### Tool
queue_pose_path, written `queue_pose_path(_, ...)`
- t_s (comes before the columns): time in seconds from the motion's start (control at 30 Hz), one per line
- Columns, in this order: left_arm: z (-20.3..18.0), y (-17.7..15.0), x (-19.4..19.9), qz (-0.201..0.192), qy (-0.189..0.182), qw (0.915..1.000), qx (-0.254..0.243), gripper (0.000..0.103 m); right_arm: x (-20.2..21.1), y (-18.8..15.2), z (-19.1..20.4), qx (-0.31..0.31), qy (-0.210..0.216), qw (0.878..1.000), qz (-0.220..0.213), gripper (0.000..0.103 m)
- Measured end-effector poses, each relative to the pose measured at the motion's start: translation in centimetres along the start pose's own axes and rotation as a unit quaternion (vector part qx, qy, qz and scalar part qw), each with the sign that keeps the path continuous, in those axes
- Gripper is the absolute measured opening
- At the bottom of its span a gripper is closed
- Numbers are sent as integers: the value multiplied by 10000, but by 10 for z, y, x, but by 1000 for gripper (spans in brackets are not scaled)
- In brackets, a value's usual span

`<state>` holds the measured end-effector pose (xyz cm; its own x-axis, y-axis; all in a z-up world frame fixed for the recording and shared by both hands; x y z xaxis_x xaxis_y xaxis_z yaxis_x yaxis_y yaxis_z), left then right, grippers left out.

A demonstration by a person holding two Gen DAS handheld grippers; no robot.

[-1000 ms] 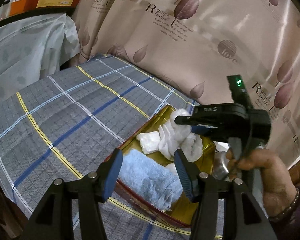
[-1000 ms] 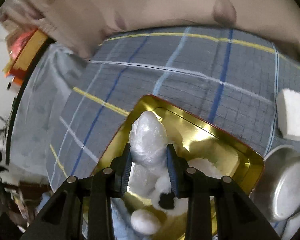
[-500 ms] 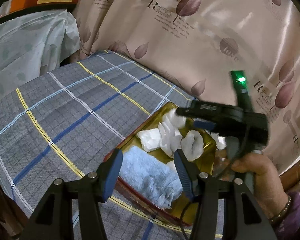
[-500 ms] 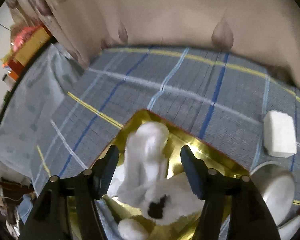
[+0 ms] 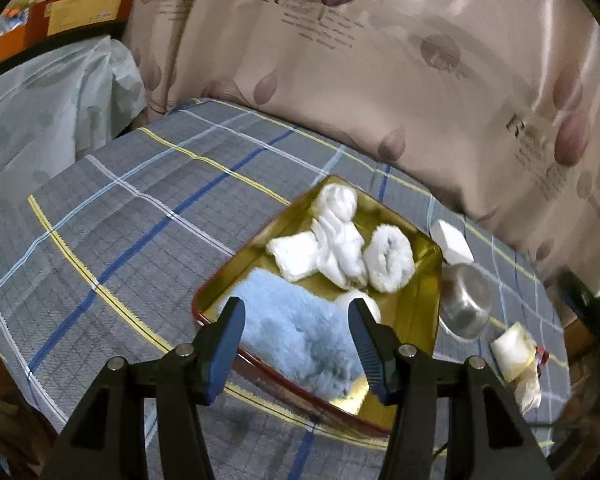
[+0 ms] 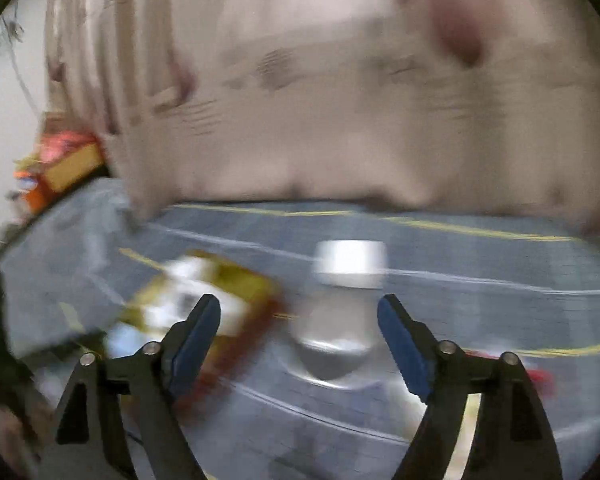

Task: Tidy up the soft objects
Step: 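Move the left gripper to the white foam block and grasp it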

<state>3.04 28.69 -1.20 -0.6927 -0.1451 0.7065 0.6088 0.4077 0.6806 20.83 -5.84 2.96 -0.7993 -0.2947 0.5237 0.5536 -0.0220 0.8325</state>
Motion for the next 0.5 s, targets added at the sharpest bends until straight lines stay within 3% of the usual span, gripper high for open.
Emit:
queue_pose_path(0.13, -22, 1, 3, 43, -117, 9993, -358, 55, 41, -26, -92, 67, -1598, 9863, -412, 91)
queue_pose_path(0.27, -51, 11, 6, 81, -472, 9968, -632, 55, 51, -46, -182, -275, -2509, 9674, -230, 91)
queue_pose_path(0.33, -70, 21, 2, 224, -836, 9935, -744, 55, 52, -59, -217, -478, -2767, 9597, -112, 91)
queue_pose_path(0.5, -133, 61, -30, 790, -1434, 9794, -1184, 55, 53, -78, -258, -1108, -2794, 9537, 105, 92)
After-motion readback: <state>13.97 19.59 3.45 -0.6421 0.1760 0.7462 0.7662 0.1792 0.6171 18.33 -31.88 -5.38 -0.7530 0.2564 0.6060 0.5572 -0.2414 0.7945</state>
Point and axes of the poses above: each gripper's, at about its wrist camera, not at the fingertips, and x roughly against the way its jaws point, z to its left, y to its top, the point moved 1 cm from there along -x, roughly the way its jaws point, and after that the axes turned 9 degrees about -x, right-handed, at the moved point
